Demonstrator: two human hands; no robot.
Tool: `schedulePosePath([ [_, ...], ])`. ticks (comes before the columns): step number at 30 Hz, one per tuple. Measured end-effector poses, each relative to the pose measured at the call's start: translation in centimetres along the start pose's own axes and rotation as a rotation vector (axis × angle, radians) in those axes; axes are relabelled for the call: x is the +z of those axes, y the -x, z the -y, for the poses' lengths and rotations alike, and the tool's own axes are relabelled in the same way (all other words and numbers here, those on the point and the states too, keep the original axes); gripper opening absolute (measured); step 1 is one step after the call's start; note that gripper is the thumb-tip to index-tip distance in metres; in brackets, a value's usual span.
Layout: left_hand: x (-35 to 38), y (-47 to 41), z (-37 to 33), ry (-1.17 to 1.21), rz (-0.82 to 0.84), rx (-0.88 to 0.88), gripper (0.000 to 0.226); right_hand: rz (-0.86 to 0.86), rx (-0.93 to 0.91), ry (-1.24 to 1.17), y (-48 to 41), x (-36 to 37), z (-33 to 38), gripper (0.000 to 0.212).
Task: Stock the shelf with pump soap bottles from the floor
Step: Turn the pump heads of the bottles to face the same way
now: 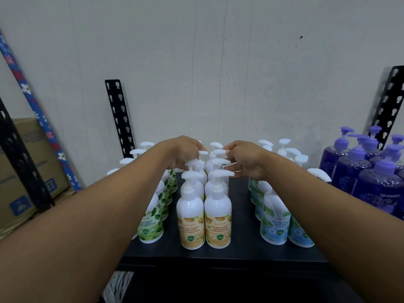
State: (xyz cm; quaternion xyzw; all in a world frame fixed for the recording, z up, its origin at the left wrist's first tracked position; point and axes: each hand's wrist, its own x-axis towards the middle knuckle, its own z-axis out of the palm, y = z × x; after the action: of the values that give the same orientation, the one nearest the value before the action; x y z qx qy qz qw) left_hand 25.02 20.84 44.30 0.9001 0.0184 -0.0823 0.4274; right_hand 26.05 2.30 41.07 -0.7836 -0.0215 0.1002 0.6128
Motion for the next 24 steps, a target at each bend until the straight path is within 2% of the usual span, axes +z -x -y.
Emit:
schedulePosePath([
  [5,0.1,0.1,0.2,0.021,-0.007,0.001,0.04,0.0,0.005,0.0,0.1,0.1,0.1,0.025],
  [8,0.0,0.3,0.0,0.058,-0.028,-0.005,0.029,0.012,0.036,-0.043,-0.1,-0.2,0.4,0.02],
  [11,-0.3,-0.3,-0.2,0.108,-0.133,-0.004,0.014,-0.068,0.049,-0.07,-0.9,-0.9,0.8,0.028],
  [15,-0.5,-2.1,0.1,0.118,-0.285,-0.008,0.009,-0.143,0.01,-0.067,-2.6,-1.1,1.1,0.036],
  [19,-0.4,-3.4,0.7,0.137,-0.268,-0.054,0.012,-0.063,0.012,-0.05,-4.0,-0.4,1.1,0.033],
  [24,0.3,-3.9,0.8,0.206,-0.157,-0.046,0.026,-0.008,0.005,-0.029,-5.0,0.5,0.9,0.014],
])
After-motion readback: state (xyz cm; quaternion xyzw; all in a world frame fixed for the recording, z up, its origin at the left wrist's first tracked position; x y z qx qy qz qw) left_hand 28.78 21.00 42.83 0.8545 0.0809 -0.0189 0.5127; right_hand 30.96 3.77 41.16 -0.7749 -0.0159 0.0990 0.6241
